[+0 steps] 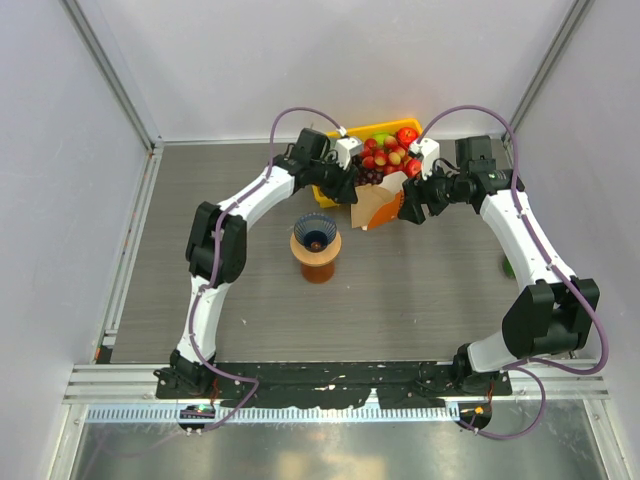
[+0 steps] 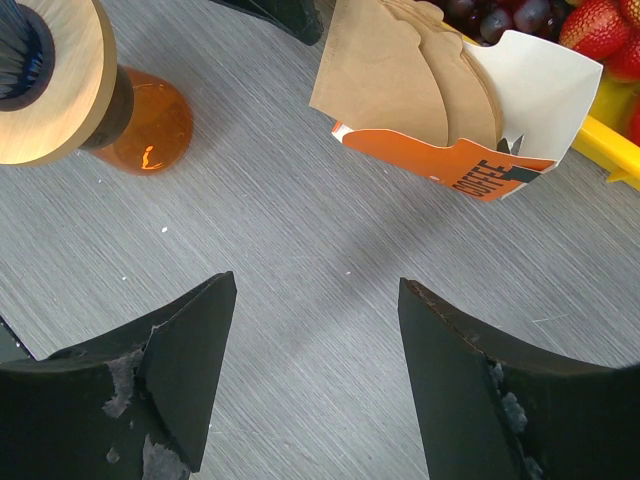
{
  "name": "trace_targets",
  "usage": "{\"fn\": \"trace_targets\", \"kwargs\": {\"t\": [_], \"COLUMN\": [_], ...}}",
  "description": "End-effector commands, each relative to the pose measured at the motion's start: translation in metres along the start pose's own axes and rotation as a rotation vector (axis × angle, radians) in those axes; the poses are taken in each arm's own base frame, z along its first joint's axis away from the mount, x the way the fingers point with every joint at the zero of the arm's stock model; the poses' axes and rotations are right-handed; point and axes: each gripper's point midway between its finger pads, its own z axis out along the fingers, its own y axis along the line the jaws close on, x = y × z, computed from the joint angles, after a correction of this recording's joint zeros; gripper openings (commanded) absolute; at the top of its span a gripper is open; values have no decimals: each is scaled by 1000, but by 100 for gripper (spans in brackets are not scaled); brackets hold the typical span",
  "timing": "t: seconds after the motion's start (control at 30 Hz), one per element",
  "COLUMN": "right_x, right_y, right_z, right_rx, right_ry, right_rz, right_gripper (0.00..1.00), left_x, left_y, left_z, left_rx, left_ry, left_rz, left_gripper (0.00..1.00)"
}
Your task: Place the coffee filter in the dripper
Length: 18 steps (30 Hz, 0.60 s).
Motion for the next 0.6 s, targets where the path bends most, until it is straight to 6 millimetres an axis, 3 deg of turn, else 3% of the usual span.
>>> {"fn": "trace_targets", "kwargs": {"t": [0.0,0.43,0.57], "right_x": [-17,-16,-16], "right_y": [2,2,2], "right_z": [-11,-12,-12], "right_rx": [9,15,13], "right_ry": [-53,-52,-51], "right_rz": [-43,-45,-44], "right_gripper": [72,72,72], "left_x": [-24,-19,-19], "left_y": [0,6,4], "left_z": [-9,1,2], "left_rx": [-14,-25,-13], "left_ry": [-59,-44,-46], "left_rz": [11,-38,-35], "left_gripper": [45,46,39]}}
